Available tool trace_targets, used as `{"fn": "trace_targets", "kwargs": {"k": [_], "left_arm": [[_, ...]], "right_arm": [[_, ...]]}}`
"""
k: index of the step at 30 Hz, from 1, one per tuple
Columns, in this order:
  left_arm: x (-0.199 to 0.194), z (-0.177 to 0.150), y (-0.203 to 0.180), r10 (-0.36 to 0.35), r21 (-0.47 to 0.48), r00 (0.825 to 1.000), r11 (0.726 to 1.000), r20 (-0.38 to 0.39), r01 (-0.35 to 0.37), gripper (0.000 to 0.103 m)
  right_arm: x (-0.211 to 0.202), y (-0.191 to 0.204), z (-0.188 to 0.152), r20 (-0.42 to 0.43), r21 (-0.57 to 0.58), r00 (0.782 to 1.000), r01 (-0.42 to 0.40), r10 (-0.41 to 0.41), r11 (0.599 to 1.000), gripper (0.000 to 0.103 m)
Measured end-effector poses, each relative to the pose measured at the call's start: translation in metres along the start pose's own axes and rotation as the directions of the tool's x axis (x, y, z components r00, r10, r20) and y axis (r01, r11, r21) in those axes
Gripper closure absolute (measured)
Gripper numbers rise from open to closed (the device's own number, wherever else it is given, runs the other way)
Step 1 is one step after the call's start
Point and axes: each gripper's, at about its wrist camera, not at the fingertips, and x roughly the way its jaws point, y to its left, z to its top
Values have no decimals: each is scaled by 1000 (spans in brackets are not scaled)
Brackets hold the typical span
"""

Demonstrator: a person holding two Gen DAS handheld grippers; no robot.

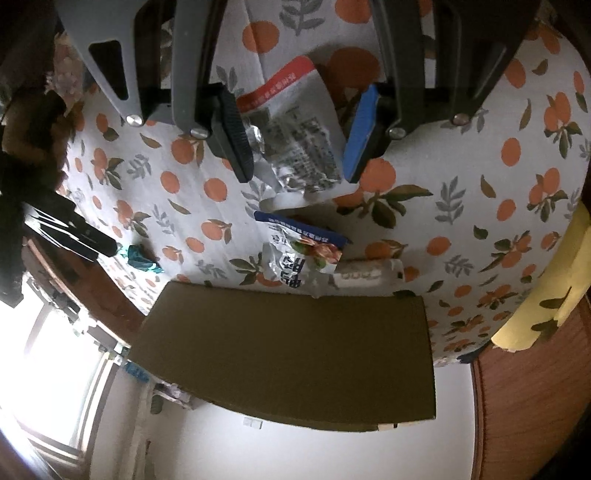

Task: Organize snacks
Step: 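Grasp teal candy with right tool while left tool grasps white-red packet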

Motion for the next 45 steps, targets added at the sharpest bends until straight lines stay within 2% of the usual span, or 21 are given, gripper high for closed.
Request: {"fn": "trace_targets", "kwargs": {"k": [6, 9, 11, 12, 17, 21, 29, 30, 31, 32, 34, 35, 39, 40, 41, 45], "left_arm": [[8, 5, -5, 15, -10, 1000, 1000, -1, -15, 49], [11, 6, -5, -6, -22, 1000, 1000, -13, 5, 46], [13, 7, -5, -21, -28, 1000, 999, -17, 20, 38], [13, 8, -6, -24, -26, 999, 999, -20, 24, 37], [17, 8, -14, 13, -6, 1000, 1000, -16, -13, 36], [21, 6, -25, 64, 49, 998, 997, -7, -64, 35], [23, 1, -39, 89, 143, 996, 986, -11, -86, 33], [21, 0, -38, 79, 146, 997, 986, -8, -77, 35], [20, -2, -38, 75, 147, 997, 986, -3, -74, 41], [18, -3, -38, 75, 150, 997, 986, 4, -75, 54], [15, -4, -37, 76, 152, 997, 985, 11, -76, 68], [14, -5, -36, 72, 149, 997, 986, 11, -72, 72], [8, -6, -30, 32, 139, 999, 990, -1, -32, 75], [8, -8, -29, 27, 136, 1000, 990, -1, -26, 79], [7, -8, -28, 21, 131, 1000, 991, -1, -20, 96], [3, -10, -20, -16, 95, 1000, 995, -9, 17, 96]], "right_arm": [[3, 0, 0, -16, 4, 1000, -9, 9, 1000, 14], [4, -1, -1, -16, 6, 1000, -9, 10, 1000, 14], [4, -1, -1, -18, 6, 1000, -10, 10, 1000, 14], [4, -1, -1, -20, 7, 1000, -10, 10, 1000, 14], [5, -1, -2, -27, 11, 1000, -13, 13, 1000, 14], [5, -1, -3, -28, 11, 999, -14, 15, 1000, 14], [6, -3, -3, -36, 18, 999, -19, 19, 1000, 14], [6, -3, -3, -36, 20, 999, -19, 19, 1000, 14], [6, -3, -3, -37, 22, 999, -19, 20, 1000, 14], [6, -3, -3, -37, 23, 999, -19, 20, 1000, 14], [6, -3, -3, -38, 22, 999, -18, 19, 1000, 14], [6, -3, -3, -40, 23, 999, -18, 19, 1000, 14], [9, -4, -3, -53, 25, 998, -22, 24, 999, 14], [9, -4, -2, -58, 27, 998, -23, 25, 999, 14], [11, -4, -2, -63, 32, 998, -24, 26, 999, 14], [13, -7, -2, -83, 50, 996, -38, 42, 998, 14]]}}
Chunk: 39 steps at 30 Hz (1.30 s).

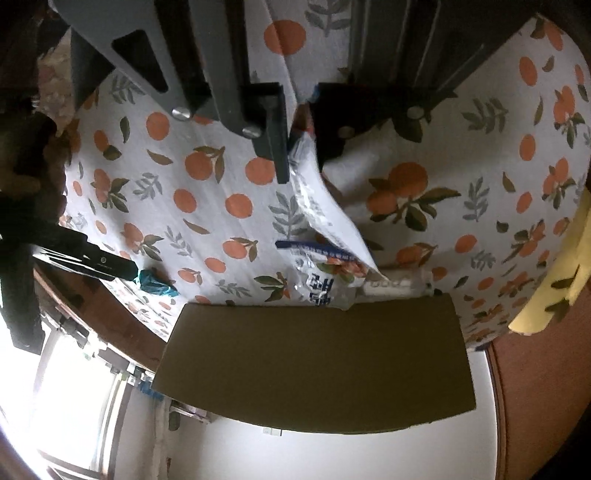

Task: Organize snacks
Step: 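Grasp teal candy with right tool while left tool grasps white-red packet, then carry teal candy and white-red packet into the box and open both tools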

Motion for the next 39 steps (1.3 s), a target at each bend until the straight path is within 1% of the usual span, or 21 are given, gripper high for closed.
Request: {"fn": "trace_targets", "kwargs": {"k": [3, 6, 9, 10, 14, 16, 17, 18, 19, 20, 21, 22, 23, 24, 25, 26, 31, 35, 39], "left_arm": [[-2, -2, 2, -9, -4, 1000, 1000, 8, 9, 96], [-5, -3, 5, -26, -12, 1000, 1000, 15, 26, 96], [-9, -4, 9, -42, -21, 999, 999, 27, 43, 96], [-11, -3, 10, -46, -26, 998, 999, 31, 47, 96], [-19, -2, 14, -61, -35, 997, 997, 49, 63, 96], [-22, -1, 15, -65, -34, 996, 997, 55, 67, 96], [-24, -1, 15, -67, -34, 996, 997, 58, 69, 96], [-26, 0, 15, -68, -33, 996, 997, 62, 70, 96], [-28, 0, 16, -69, -32, 995, 997, 66, 71, 96], [-30, 1, 16, -68, -31, 995, 997, 70, 70, 96], [-32, 1, 17, -68, -32, 995, 997, 74, 70, 96], [-34, 2, 18, -68, -32, 995, 997, 77, 71, 96], [-35, 2, 18, -67, -32, 994, 997, 80, 70, 96], [-37, 3, 19, -67, -31, 994, 997, 83, 70, 96], [-38, 3, 19, -67, -32, 994, 997, 86, 70, 96], [-39, 4, 19, -67, -32, 994, 997, 87, 70, 96], [-42, 5, 19, -72, -34, 993, 997, 95, 76, 96], [-44, 5, 16, -76, -28, 992, 996, 101, 80, 96], [-46, 6, 15, -78, -24, 991, 996, 105, 81, 96]], "right_arm": [[4, -4, 3, -28, 22, 1000, -10, 11, 1000, 15], [2, -10, 10, -25, 53, 1000, -7, 8, 999, 15], [8, -12, 22, -46, 39, 999, 9, -8, 999, 16], [12, -12, 26, -60, 29, 998, 16, -14, 999, 18], [32, -8, 35, -126, -23, 992, 16, -19, 1000, 30], [37, -2, 37, -145, -59, 989, 27, -35, 998, 39], [40, 0, 37, -152, -71, 987, 30, -40, 997, 42], [42, 2, 38, -161, -84, 986, 35, -48, 996, 49], [45, 4, 38, -170, -94, 984, 41, -56, 995, 51], [48, 5, 38, -178, -106, 982, 51, -70, 993, 51], [50, 6, 38, -182, -117, 980, 63, -84, 991, 53], [51, 7, 36, -184, -129, 978, 78, -101, 989, 58], [52, 8, 34, -185, -137, 977, 81, -106, 987, 59], [51, 8, 34, -181, -138, 978, 78, -103, 987, 63], [50, 7, 33, -180, -136, 978, 80, -104, 988, 73], [49, 6, 32, -180, -133, 978, 79, -103, 988, 75], [45, 8, 29, -182, -143, 979, 67, -92, 987, 77], [40, 6, 26, -181, -121, 981, 46, -68, 992, 78], [33, 6, 24, -167, -119, 984, 40, -60, 992, 79]]}}
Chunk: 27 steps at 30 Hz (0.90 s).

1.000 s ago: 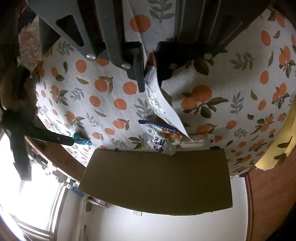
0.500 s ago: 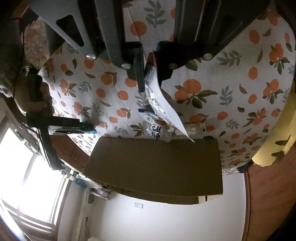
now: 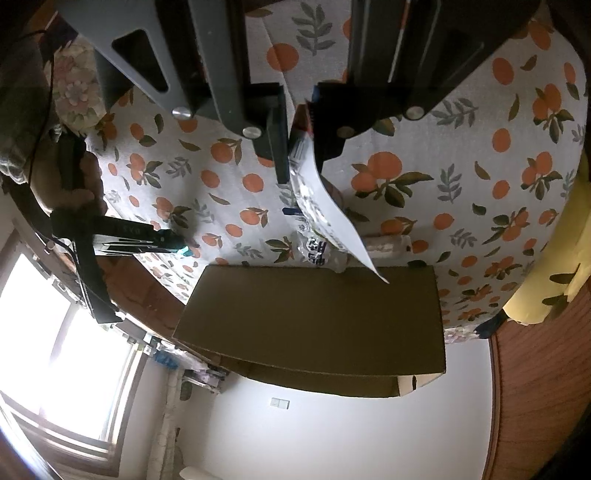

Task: Organize snacks
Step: 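Carry teal candy and white-red packet into the box and open both tools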

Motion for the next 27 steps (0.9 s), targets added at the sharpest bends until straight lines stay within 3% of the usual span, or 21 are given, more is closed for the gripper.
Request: {"fn": "trace_targets", "kwargs": {"k": [19, 27], "left_arm": [[-19, 25, -10, 26, 57, 998, 998, 53, -29, 96], [-22, 53, -13, 29, 100, 995, 994, 93, -39, 96]], "right_arm": [[-66, 15, 10, 134, -25, 989, -59, 62, 998, 79], [-95, 25, 28, 200, -53, 975, -86, 95, 995, 79]]}}
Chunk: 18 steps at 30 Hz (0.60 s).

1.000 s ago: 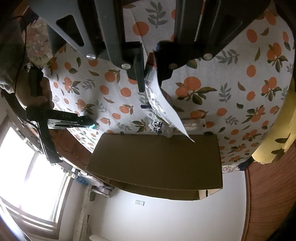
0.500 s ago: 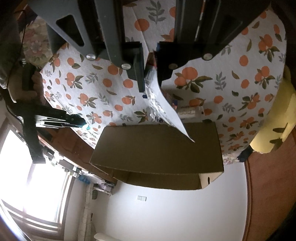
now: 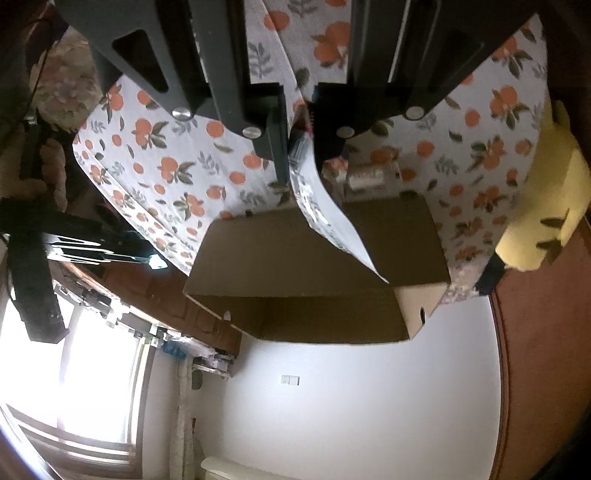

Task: Organize snacks
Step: 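Carry teal candy and white-red packet into the box and open both tools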

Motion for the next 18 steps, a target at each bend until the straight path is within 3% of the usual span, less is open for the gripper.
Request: {"fn": "trace_targets", "kwargs": {"k": [10, 18], "left_arm": [[10, 43, 4, -10, 43, 999, 999, 41, 9, 96], [33, 77, 6, -25, 84, 998, 996, 54, 20, 96]], "right_arm": [[-5, 17, 31, 46, -61, 998, -29, 32, 998, 79], [15, 23, 55, 58, -78, 996, -62, 66, 995, 79]]}}
